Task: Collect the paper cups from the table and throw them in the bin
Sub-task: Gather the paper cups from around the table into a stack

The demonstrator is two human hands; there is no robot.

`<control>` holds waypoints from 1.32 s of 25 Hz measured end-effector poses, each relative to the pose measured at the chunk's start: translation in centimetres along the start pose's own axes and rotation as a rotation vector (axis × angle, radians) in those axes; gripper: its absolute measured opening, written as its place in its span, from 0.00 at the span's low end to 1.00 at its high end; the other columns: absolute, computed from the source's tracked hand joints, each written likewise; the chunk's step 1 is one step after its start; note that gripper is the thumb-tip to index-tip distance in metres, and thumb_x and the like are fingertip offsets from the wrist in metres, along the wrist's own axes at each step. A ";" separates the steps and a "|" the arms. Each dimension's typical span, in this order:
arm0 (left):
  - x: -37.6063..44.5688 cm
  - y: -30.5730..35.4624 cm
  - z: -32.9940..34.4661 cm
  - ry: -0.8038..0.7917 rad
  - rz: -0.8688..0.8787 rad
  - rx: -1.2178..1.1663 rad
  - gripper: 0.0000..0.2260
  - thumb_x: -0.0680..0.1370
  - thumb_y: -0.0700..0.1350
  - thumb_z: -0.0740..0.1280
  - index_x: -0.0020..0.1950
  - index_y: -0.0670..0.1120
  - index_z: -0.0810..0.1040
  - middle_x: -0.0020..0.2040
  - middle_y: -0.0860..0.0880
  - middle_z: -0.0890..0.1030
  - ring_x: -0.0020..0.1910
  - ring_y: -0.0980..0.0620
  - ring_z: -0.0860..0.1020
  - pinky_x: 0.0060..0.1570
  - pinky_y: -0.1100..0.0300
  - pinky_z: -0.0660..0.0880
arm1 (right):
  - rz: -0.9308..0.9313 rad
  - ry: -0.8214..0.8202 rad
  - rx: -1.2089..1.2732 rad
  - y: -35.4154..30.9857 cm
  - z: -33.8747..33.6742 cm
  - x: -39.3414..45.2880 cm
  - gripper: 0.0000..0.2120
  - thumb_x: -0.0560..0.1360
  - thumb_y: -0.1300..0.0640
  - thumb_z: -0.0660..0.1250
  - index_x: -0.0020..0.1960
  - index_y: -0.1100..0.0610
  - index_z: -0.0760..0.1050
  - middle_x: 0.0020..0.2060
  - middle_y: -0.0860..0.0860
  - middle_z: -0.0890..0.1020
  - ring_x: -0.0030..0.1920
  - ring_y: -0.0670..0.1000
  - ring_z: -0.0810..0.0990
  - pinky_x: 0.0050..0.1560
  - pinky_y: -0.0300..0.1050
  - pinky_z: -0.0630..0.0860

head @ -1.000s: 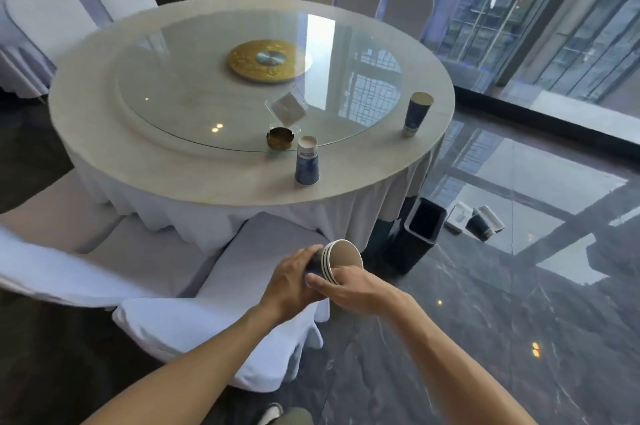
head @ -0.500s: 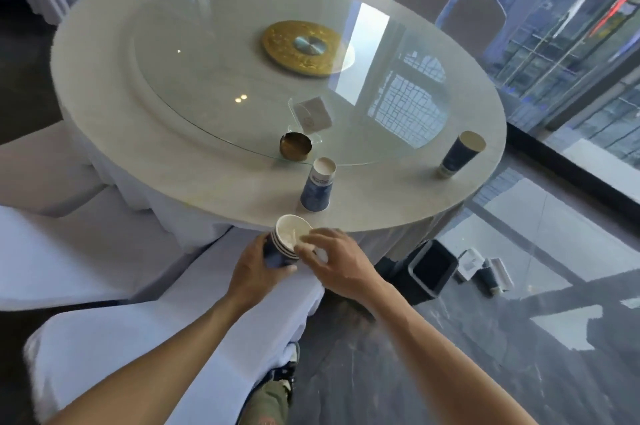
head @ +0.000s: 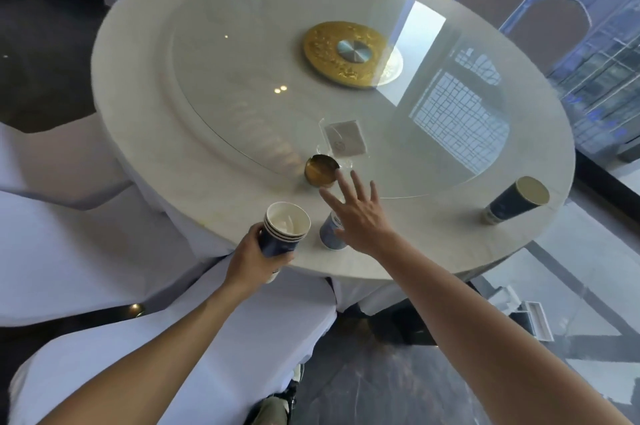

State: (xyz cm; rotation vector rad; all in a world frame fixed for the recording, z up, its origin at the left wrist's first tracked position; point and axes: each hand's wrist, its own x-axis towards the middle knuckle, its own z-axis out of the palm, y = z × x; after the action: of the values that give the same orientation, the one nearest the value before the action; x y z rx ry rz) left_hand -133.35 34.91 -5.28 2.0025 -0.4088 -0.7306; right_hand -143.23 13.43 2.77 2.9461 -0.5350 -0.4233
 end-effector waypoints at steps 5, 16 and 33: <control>-0.4 0.6 0.4 0.049 -0.040 0.009 0.32 0.66 0.47 0.84 0.66 0.47 0.74 0.56 0.53 0.78 0.53 0.50 0.78 0.42 0.65 0.70 | -0.041 -0.158 -0.310 0.7 4.0 0.9 0.26 0.61 0.52 0.82 0.58 0.52 0.82 0.66 0.59 0.79 0.68 0.65 0.73 0.58 0.60 0.78; -0.7 9.4 7.4 0.028 0.053 -0.017 0.32 0.68 0.54 0.82 0.66 0.49 0.73 0.55 0.54 0.81 0.54 0.50 0.82 0.48 0.58 0.76 | 0.466 -0.201 0.468 11.4 9.3 -7.8 0.26 0.69 0.54 0.74 0.63 0.52 0.67 0.57 0.53 0.76 0.56 0.58 0.77 0.56 0.55 0.78; -6.9 22.6 35.6 -0.329 0.206 -0.028 0.48 0.53 0.64 0.85 0.69 0.58 0.69 0.62 0.58 0.80 0.60 0.55 0.81 0.60 0.51 0.81 | 0.460 0.050 1.311 29.3 13.1 -24.3 0.32 0.68 0.54 0.80 0.67 0.53 0.68 0.56 0.47 0.81 0.52 0.43 0.81 0.56 0.46 0.82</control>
State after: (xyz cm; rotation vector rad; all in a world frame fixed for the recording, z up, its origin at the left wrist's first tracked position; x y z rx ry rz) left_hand -161.33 3.66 2.66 1.7831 -0.7816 -0.9300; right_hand -178.50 -5.98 1.16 3.6567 -2.0761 0.1672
